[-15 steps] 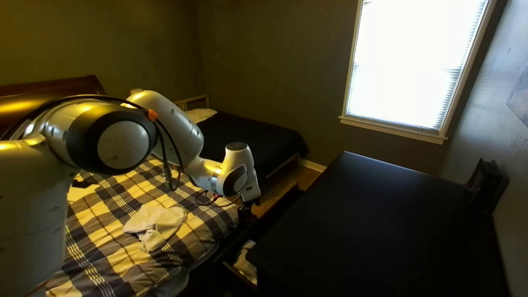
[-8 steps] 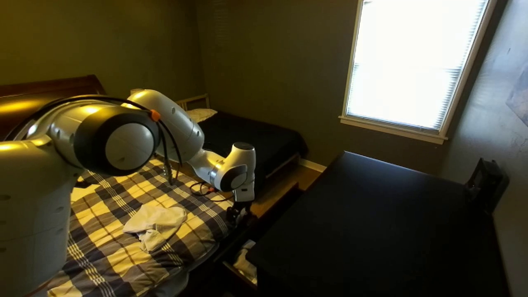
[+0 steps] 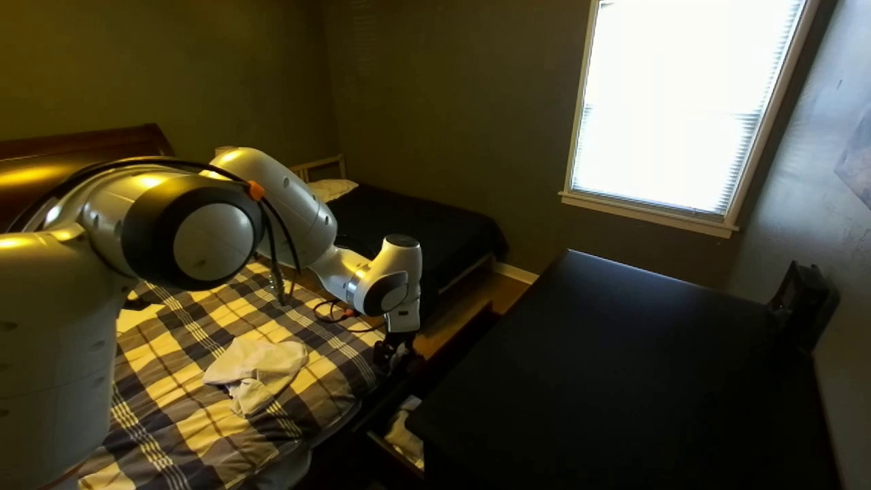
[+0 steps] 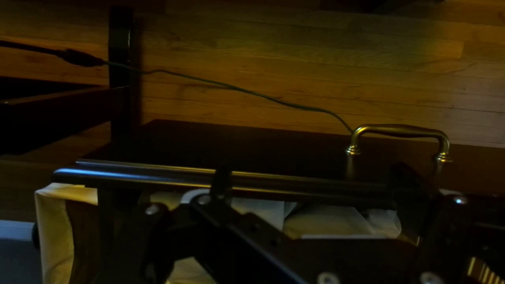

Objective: Push the white cloth into the open drawer and then close it

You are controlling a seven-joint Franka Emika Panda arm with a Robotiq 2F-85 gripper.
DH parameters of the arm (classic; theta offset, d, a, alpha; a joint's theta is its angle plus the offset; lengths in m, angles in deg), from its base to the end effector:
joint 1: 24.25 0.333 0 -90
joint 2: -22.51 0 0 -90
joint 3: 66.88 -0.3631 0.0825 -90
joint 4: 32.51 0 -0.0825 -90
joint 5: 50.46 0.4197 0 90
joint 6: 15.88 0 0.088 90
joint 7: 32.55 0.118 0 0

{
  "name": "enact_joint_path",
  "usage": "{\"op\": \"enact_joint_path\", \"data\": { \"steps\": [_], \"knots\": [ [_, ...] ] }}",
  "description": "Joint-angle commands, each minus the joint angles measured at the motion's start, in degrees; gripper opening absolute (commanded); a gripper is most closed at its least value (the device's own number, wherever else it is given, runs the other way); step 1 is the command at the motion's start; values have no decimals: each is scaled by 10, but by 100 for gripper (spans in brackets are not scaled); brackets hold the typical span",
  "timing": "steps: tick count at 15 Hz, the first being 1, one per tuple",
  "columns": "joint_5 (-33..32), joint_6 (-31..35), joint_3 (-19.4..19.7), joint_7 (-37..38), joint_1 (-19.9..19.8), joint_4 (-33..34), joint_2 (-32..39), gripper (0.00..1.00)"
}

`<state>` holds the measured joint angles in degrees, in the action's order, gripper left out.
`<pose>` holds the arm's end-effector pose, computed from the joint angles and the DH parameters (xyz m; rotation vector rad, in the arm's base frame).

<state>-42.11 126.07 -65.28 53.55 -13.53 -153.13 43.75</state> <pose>0.6128 0.0992 0.2446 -2.3025 2.0531 0.0886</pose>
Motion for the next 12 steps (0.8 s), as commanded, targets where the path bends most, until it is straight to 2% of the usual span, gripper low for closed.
{"op": "enact_joint_path", "data": {
  "steps": [1, 12],
  "knots": [
    [35, 4, -22, -9, -16, 12, 14, 100],
    [17, 53, -4, 42, 3, 36, 84, 100]
  ]
}}
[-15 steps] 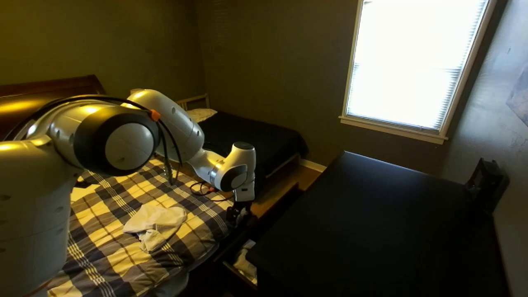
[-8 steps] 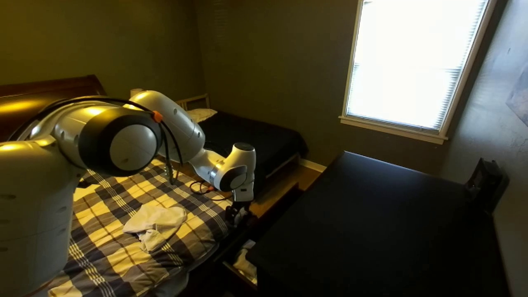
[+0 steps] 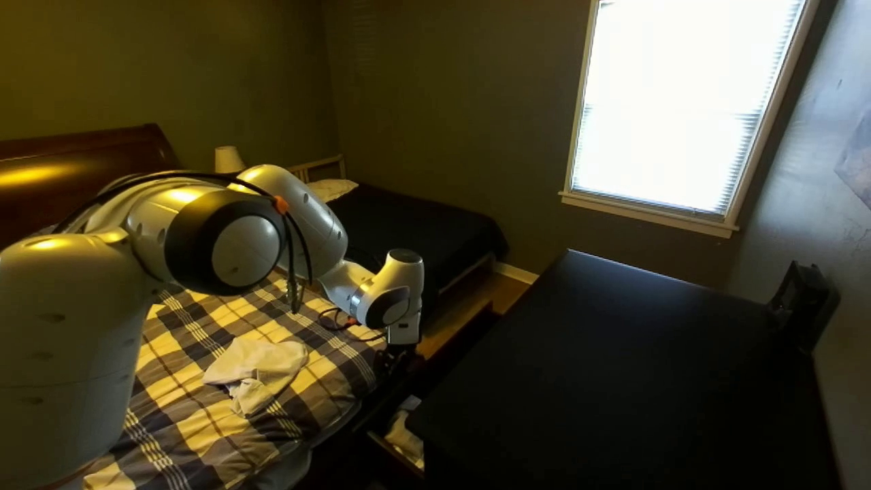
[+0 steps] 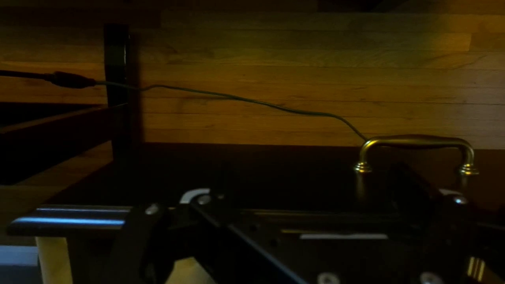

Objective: Push the white cloth into the open drawer and then close it

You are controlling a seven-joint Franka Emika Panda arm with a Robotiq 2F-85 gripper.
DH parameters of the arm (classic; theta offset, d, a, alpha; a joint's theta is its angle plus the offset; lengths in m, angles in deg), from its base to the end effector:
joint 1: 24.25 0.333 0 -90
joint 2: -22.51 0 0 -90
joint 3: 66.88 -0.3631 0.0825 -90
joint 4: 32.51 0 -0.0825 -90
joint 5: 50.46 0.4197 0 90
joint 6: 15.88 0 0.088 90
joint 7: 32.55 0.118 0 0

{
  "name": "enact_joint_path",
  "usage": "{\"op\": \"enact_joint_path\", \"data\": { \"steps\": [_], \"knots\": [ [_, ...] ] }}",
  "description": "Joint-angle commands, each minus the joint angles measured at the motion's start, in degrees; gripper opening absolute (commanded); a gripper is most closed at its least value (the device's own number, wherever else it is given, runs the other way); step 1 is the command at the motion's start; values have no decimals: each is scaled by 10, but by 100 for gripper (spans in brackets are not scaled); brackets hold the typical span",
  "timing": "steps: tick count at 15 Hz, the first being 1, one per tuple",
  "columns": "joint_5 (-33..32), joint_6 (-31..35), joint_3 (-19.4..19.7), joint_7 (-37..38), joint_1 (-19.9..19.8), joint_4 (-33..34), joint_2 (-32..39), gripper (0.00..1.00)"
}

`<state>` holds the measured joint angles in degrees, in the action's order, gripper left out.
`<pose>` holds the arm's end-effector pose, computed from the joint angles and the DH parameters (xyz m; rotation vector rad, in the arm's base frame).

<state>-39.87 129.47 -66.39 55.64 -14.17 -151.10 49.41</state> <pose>0.6226 0.1043 0.2021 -2.2252 2.1217 0.1192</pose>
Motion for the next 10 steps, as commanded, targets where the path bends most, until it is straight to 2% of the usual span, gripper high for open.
{"op": "enact_joint_path", "data": {
  "steps": [1, 6, 10],
  "knots": [
    [-6, 24, 9, 24, 11, 19, 34, 100],
    [-10, 44, 17, 30, 18, 31, 60, 100],
    [-38, 54, 53, 76, 47, 34, 70, 100]
  ]
}}
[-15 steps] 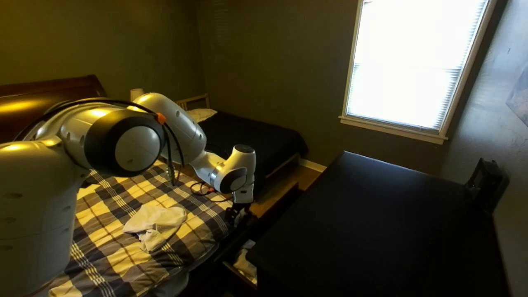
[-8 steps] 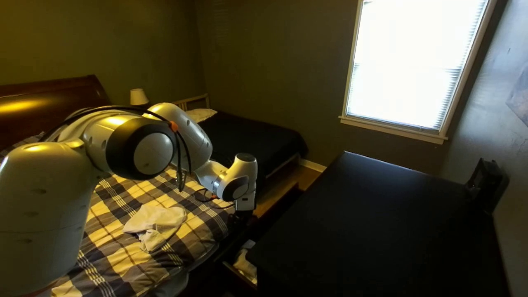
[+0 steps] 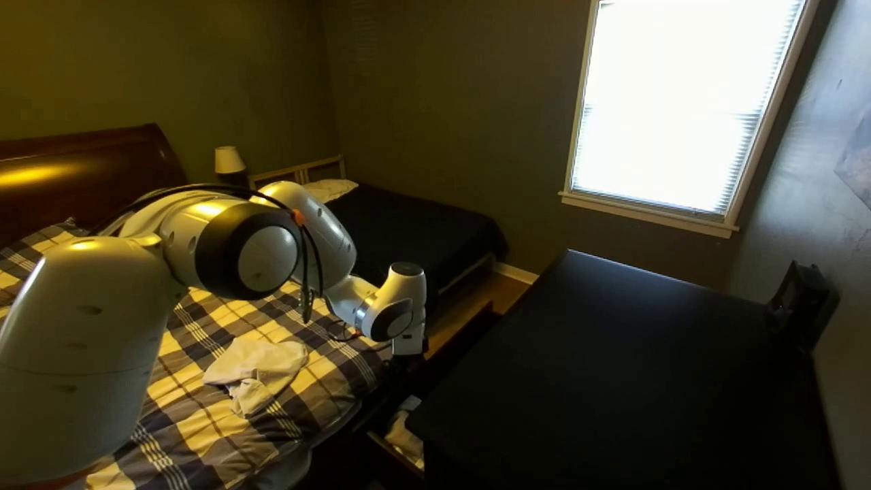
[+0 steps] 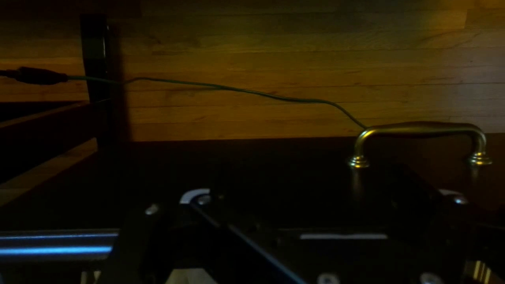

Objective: Push the white cloth into the open drawer and then close it

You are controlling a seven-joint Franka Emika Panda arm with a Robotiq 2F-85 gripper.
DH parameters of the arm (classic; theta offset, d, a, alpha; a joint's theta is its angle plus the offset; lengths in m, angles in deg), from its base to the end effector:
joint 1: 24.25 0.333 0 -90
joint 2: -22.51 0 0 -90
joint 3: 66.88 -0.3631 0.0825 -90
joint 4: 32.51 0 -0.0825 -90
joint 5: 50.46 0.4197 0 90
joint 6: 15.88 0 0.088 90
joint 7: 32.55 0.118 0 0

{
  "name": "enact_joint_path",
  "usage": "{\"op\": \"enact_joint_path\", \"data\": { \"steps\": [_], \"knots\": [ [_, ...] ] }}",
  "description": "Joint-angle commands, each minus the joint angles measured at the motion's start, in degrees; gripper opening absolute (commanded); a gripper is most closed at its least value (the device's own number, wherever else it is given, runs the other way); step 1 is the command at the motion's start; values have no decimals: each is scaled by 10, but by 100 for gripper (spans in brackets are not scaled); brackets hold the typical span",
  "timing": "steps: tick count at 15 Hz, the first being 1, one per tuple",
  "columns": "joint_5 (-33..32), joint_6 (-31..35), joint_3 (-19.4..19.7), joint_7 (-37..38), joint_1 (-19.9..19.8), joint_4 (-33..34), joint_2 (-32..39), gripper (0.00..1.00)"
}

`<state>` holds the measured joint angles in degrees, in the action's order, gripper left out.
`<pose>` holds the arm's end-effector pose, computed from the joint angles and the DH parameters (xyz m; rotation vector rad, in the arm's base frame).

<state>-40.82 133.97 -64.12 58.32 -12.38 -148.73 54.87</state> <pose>0.6360 0.0996 0.1647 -2.1882 2.1729 0.0474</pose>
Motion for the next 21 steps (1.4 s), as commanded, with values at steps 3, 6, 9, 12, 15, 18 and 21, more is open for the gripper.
{"op": "enact_joint_path", "data": {
  "steps": [3, 6, 9, 12, 15, 18, 21],
  "knots": [
    [-59, 7, 53, 84, 49, 13, 21, 100],
    [-94, 15, 73, 110, 59, 14, 27, 100],
    [-118, 28, 87, 118, 54, 13, 33, 100],
    [-130, 55, 100, 108, 47, 10, 39, 100],
    [-137, 88, 119, 103, 46, 9, 50, 100],
    [-151, 101, 149, 105, 54, 8, 61, 100],
    [-168, 91, 186, 119, 70, 9, 71, 100]
  ]
}}
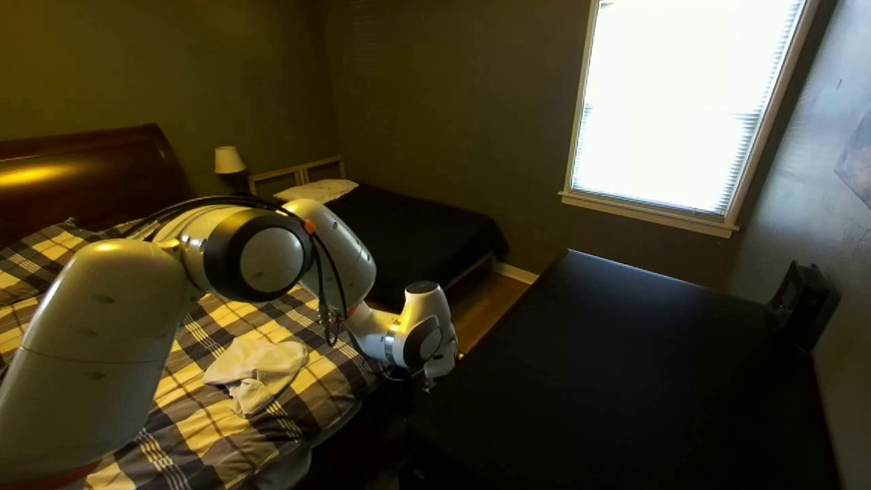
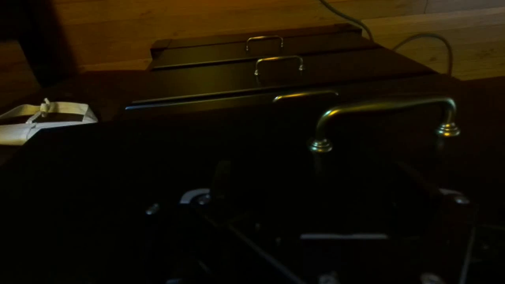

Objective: Push the white cloth into the open drawer and then close it

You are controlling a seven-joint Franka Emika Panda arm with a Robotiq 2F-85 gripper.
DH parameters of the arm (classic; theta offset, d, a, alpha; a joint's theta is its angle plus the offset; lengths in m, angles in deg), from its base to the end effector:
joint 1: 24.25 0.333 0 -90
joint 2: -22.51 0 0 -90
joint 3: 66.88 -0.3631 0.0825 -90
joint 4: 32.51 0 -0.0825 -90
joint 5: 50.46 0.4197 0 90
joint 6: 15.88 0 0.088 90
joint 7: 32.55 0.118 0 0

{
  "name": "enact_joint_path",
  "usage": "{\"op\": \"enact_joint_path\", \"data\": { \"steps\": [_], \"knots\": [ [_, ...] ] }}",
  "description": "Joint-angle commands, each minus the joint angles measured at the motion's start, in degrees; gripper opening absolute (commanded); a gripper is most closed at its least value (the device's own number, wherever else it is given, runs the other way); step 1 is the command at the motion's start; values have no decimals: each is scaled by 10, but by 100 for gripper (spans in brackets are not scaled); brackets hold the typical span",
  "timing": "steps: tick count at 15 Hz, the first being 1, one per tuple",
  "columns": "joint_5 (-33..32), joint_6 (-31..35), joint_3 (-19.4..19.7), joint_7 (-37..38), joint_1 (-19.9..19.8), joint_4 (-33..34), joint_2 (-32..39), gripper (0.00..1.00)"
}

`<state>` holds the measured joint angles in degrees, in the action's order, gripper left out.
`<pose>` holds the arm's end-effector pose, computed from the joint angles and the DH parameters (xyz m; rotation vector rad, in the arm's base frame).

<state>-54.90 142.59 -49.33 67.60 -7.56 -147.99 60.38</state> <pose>0.6536 -0.0030 0.1389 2.1140 -2.2212 0.3642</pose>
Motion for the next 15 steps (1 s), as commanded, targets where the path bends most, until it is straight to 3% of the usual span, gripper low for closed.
{"op": "enact_joint_path", "data": {
  "steps": [1, 5, 6, 13, 15],
  "knots": [
    [-32, -4, 47, 30, 26, 3, 19, 100],
    [-69, -11, 98, 51, 58, 7, 40, 100],
    [-72, -13, 95, 46, 56, 7, 41, 100],
    [-52, -15, 5, -44, 26, -11, -8, 100],
    [-35, -28, -38, -92, 2, -18, -40, 100]
  ]
}}
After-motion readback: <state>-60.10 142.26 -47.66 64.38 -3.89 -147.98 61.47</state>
